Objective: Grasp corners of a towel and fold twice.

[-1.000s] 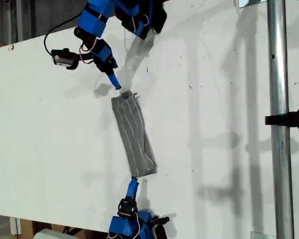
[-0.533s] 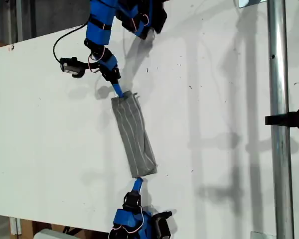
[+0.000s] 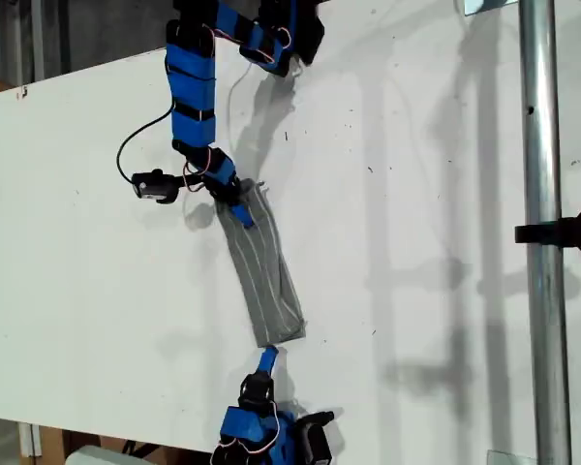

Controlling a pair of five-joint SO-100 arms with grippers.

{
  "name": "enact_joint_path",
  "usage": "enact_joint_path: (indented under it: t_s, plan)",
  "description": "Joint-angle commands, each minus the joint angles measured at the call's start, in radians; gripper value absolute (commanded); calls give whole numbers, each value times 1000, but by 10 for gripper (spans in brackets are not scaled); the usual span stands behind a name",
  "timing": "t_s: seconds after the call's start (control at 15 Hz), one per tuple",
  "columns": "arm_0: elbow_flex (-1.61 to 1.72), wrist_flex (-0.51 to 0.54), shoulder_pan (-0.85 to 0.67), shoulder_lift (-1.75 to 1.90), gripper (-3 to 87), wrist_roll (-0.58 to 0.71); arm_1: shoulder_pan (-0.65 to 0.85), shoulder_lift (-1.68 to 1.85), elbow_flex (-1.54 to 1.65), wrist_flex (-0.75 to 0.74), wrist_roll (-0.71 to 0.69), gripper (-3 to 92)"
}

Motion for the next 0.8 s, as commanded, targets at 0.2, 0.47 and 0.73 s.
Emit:
enact_joint_path:
  t_s: [0.2,0.47,0.73]
  plan:
    - [-34,15,-3,6,-24,2,-11,114,-81,178,60,-1]
    - [-37,14,-8,6,-23,6,35,588,238,365,100,-2]
    - [-38,-3,-8,6,-23,8,67,1015,422,672,252,-2]
